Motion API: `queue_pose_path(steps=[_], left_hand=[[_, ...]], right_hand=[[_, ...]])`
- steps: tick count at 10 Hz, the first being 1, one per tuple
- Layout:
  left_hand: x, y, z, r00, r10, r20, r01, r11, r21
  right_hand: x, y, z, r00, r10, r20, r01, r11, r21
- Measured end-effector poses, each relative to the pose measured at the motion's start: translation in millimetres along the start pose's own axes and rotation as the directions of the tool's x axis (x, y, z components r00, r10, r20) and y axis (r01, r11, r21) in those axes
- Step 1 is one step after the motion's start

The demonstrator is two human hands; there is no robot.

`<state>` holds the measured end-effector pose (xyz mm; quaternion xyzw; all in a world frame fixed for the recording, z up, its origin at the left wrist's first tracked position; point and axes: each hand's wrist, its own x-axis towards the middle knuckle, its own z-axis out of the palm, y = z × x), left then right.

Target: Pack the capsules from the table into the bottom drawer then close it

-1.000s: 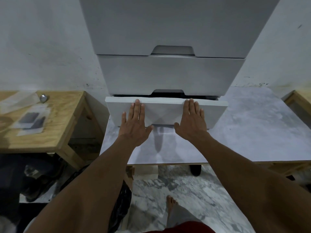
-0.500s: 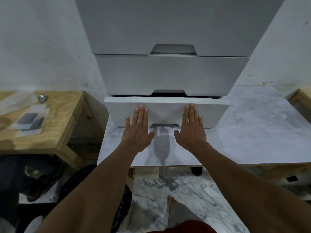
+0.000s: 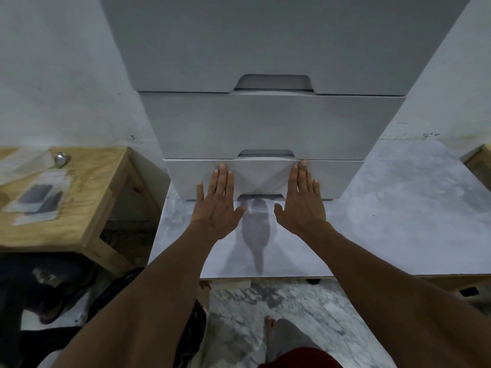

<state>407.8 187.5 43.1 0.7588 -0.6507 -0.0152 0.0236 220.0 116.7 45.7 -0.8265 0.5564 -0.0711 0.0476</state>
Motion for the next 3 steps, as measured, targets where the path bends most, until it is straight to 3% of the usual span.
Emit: queue_pose_path(steps=[3], left_hand=[[-4.6,3.3,-15.3,0.999,-0.017,0.035,0.018,0.999,-0.035]], right_hand=[[0.6,2.4,-14.9,0.997,-0.025,0.069,0.022,0.999,0.039]])
